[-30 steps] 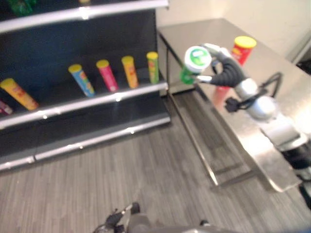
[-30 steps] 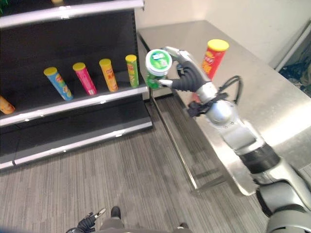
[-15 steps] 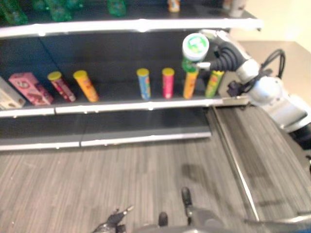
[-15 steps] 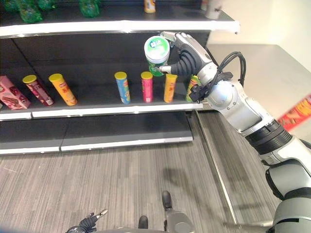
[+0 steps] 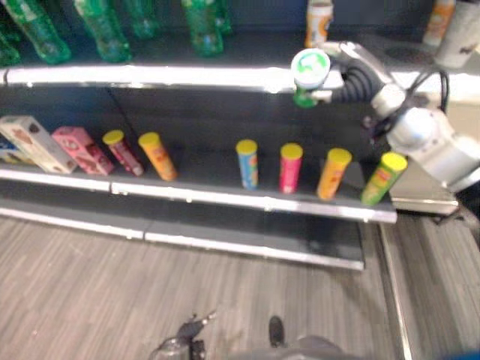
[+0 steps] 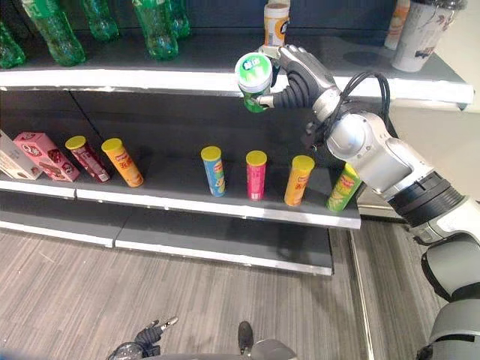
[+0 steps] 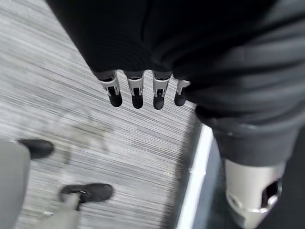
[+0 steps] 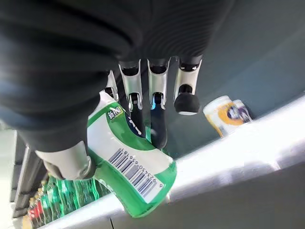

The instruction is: Put the goods on the table back onto the shelves and tidy them up.

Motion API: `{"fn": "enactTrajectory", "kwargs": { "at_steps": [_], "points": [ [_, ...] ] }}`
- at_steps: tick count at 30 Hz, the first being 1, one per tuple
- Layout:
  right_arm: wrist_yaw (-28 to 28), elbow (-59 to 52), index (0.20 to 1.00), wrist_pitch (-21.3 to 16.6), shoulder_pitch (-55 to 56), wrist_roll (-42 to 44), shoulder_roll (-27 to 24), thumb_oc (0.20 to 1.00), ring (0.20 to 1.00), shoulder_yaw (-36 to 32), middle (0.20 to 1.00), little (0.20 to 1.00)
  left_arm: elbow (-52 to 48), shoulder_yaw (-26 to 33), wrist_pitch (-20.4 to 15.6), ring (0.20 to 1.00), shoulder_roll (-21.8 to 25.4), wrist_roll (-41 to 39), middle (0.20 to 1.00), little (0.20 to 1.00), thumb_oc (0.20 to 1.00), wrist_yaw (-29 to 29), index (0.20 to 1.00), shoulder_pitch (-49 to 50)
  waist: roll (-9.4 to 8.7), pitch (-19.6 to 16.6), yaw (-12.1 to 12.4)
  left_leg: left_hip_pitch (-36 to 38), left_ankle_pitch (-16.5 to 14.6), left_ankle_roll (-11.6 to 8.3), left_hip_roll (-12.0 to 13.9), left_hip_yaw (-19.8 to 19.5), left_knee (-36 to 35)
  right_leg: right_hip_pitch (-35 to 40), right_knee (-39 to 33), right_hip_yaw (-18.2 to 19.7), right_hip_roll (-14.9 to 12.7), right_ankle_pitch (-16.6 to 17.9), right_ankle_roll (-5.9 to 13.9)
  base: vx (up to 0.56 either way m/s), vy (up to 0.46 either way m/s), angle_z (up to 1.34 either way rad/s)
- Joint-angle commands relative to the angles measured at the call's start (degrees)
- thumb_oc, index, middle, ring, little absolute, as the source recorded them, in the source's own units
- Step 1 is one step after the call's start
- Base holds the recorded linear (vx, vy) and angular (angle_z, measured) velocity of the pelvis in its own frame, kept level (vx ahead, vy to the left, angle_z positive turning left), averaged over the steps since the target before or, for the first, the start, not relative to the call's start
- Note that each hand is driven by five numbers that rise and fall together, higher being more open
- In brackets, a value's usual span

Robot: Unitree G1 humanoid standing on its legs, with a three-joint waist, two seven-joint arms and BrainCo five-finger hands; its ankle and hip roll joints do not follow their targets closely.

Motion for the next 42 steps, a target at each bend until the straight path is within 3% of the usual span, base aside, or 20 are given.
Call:
{"fn": "enactTrajectory", "kwargs": {
  "at_steps": [1,3,5,6,8,11,18,22,26,30,42],
  "points": [
    [-2.4,4.2,0.2,-1.1,-4.4,1.3,0.2,0.2,0.2,-5.5,0.2,0.2,-0.3,-1.9,-0.4,1.0,2.2,0.5,1.0,1.0,1.0,0.6,1.0,1.2,-3.08,-2.0,1.5,-4.9,8.6,1.59,3.2,5.4,4.6,-2.1,0.2,-0.1,-5.9,-0.1,9.01,0.08,-0.105,0.02],
    [-2.6,3.9,0.2,-1.1,-4.2,2.0,-0.3,0.2,0.2,-6.0,0.2,0.2,-0.3,-2.1,-0.1,1.0,1.8,0.3,1.0,1.0,1.0,-0.3,1.0,1.5,-2.64,-2.7,1.8,-4.1,8.2,2.0,6.3,7.6,-2.2,-0.7,0.2,-0.1,-5.7,-1.1,9.22,0.15,-0.023,0.05],
    [-2.5,3.1,0.2,-1.2,-2.8,2.5,0.0,0.2,0.2,-7.7,0.2,0.2,-0.1,-2.4,0.2,1.0,2.2,0.9,1.0,1.0,1.0,-0.7,1.0,1.9,-2.7,-3.4,2.9,-4.9,8.4,2.22,6.0,6.3,-11.7,0.0,0.2,0.9,-5.6,-1.9,9.11,0.19,0.011,-0.02],
    [-2.7,2.6,0.2,-1.2,-2.0,2.5,-0.1,0.2,0.2,-8.8,0.2,0.2,0.2,-2.2,0.2,1.0,2.4,1.0,1.0,1.0,1.0,-0.7,1.0,2.1,-2.62,-3.4,3.6,-5.8,10.1,2.02,6.0,5.1,-17.2,0.5,0.2,1.5,-5.3,-2.5,8.97,0.12,0.014,-0.18],
    [-2.9,2.4,0.2,-1.3,-0.4,2.7,-0.3,0.2,0.2,-9.7,0.2,0.2,0.3,-2.1,0.3,1.0,2.7,0.9,1.0,1.0,1.0,-0.6,1.0,2.4,-2.65,-3.1,4.4,-6.6,11.5,1.48,6.0,4.7,-19.9,1.2,0.2,1.7,-5.4,-2.5,8.95,0.07,0.029,-0.26],
    [-2.8,7.9,0.2,-0.8,-5.8,4.6,1.2,0.2,0.2,-6.4,0.2,0.2,1.2,-1.5,-0.4,1.0,2.4,1.5,1.0,1.0,1.0,-0.8,1.0,2.0,-2.59,-4.5,5.1,-5.9,8.7,1.12,5.3,3.8,-19.9,0.8,0.2,2.8,-5.9,-3.1,8.15,0.05,0.088,-0.38],
    [-1.1,22.5,0.2,-0.2,-16.6,8.0,5.0,0.2,0.2,4.5,0.2,0.2,1.8,-0.8,-1.3,1.0,3.2,1.0,1.0,1.0,1.0,-0.2,1.0,1.6,-2.96,-5.1,5.8,-7.0,8.4,1.24,3.3,4.2,-19.9,-0.7,0.2,2.4,-7.1,-2.8,8.45,-0.01,0.078,-0.36],
    [-1.1,22.7,0.2,-0.3,-16.9,8.1,5.1,0.2,0.2,4.7,0.2,0.2,1.8,-0.7,-1.3,1.0,3.1,1.0,1.0,1.0,1.0,-0.2,1.0,1.5,-2.85,-5.1,5.7,-7.0,8.4,1.24,3.3,4.2,-19.9,-0.6,0.2,2.4,-7.1,-2.8,8.45,0.0,0.007,0.11],
    [0.1,37.6,0.2,0.9,-20.4,10.5,9.7,0.2,0.2,7.8,0.2,0.2,1.6,0.1,-1.5,1.0,3.5,0.5,1.0,1.0,1.0,0.2,1.0,2.0,-3.35,-5.3,7.1,-7.3,8.5,1.02,2.8,4.4,-19.9,-0.3,0.2,1.7,-7.8,-2.4,8.65,0.01,0.016,0.04],
    [1.2,44.7,0.2,1.7,-20.0,11.0,11.9,0.2,0.2,8.0,0.2,0.2,2.0,0.5,-1.7,1.0,3.1,0.8,1.0,1.0,1.0,0.2,1.0,2.9,-3.06,-5.5,7.7,-7.3,8.6,0.81,2.8,4.6,-19.9,0.3,0.2,1.1,-8.2,-2.2,8.73,0.04,0.011,0.08],
    [2.2,47.7,0.2,3.2,-17.5,11.8,12.3,0.2,0.2,6.4,0.2,0.2,2.8,0.5,-1.8,1.0,2.5,1.5,1.0,1.0,1.0,0.4,1.0,3.3,-3.05,-6.0,7.7,-7.4,8.4,0.72,3.2,5.3,-19.9,0.4,0.2,1.0,-8.7,-2.1,8.92,0.01,0.003,0.0]
  ]
}}
